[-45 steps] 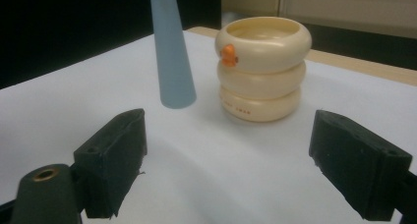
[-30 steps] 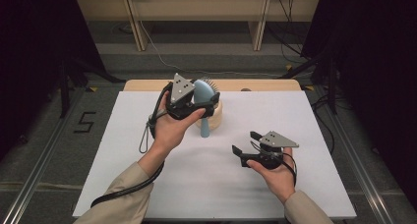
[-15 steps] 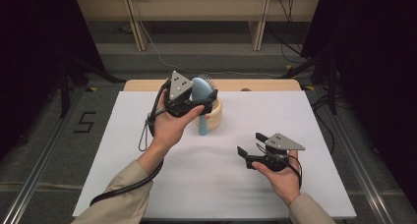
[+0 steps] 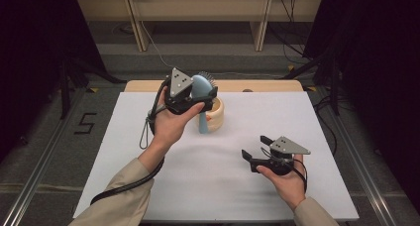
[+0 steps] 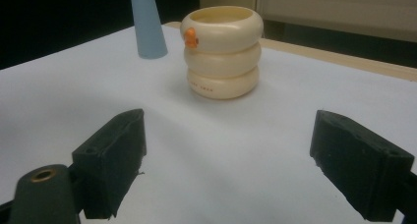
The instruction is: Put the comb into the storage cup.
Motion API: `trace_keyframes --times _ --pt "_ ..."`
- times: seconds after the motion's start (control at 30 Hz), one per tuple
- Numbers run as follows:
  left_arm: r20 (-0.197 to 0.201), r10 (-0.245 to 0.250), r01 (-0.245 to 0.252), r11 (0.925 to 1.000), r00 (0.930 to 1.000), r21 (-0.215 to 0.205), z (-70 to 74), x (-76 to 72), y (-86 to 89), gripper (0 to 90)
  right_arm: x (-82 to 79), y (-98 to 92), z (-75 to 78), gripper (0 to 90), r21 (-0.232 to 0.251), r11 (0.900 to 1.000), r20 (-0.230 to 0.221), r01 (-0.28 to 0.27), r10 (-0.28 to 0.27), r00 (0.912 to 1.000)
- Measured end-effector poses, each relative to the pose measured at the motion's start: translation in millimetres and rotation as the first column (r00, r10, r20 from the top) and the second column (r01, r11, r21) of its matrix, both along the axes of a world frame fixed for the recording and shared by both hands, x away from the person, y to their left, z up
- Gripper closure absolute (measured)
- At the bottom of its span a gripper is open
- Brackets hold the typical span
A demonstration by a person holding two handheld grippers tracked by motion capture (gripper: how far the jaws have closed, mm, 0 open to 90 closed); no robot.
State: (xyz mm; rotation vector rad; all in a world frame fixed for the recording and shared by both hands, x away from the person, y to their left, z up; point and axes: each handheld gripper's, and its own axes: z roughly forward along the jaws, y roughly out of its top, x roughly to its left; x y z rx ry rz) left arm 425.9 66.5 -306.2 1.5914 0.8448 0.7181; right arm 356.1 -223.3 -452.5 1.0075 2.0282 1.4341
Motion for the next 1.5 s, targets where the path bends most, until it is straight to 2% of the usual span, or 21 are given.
trace_keyframes --times 0.53,1.5 --pt "0.003 0.006 -0.006 1.0 1.0 0.0 7.8 6.0 -1.5 19.7 -3.4 -5.9 -0.9 14.4 0.001 1.0 -0.001 0.008 -0.008 1.0" --pt "0.018 0.042 -0.041 0.9991 0.999 -0.012 25.5 19.0 6.1 19.7 -8.5 -13.4 -0.5 14.3 0.002 1.0 0.01 0.026 -0.026 0.9996"
